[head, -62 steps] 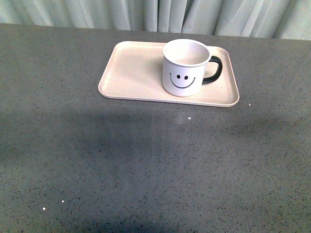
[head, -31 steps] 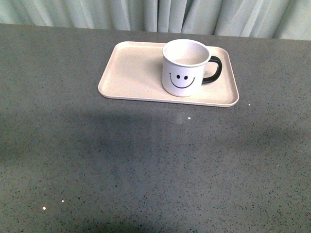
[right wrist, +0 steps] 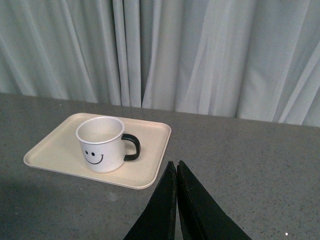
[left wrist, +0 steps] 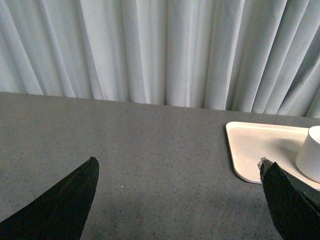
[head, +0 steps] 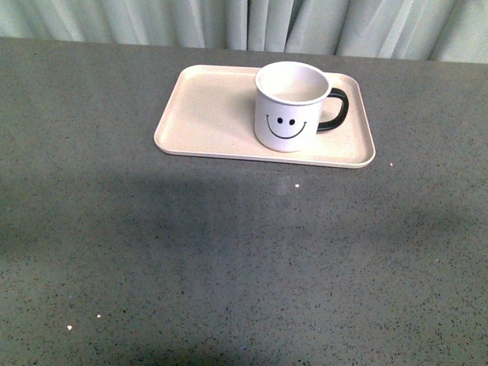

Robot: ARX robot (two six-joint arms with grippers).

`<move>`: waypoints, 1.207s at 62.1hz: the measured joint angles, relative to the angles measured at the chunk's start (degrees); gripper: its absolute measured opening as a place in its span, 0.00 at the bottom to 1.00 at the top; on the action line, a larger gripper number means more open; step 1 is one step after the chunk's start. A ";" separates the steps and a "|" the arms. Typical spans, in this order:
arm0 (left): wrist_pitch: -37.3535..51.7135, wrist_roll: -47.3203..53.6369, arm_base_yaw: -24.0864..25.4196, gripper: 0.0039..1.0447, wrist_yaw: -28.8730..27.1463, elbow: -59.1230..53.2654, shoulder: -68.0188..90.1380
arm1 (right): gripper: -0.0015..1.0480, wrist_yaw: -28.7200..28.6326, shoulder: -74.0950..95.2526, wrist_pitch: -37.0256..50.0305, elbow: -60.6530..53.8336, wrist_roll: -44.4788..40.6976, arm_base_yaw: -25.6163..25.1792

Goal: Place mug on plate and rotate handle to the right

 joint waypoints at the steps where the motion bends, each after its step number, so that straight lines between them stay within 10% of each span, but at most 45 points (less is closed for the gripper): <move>1: 0.00 -0.02 0.00 0.91 0.00 0.02 0.00 | 0.02 0.00 -0.13 -0.11 0.00 0.00 0.00; 65: 0.00 0.00 0.00 0.91 0.00 0.00 0.00 | 0.02 0.00 -19.93 -20.13 0.00 0.00 0.00; 75: 0.00 -0.02 0.00 0.91 0.00 0.00 0.00 | 0.25 0.00 -19.93 -20.15 0.00 0.00 0.00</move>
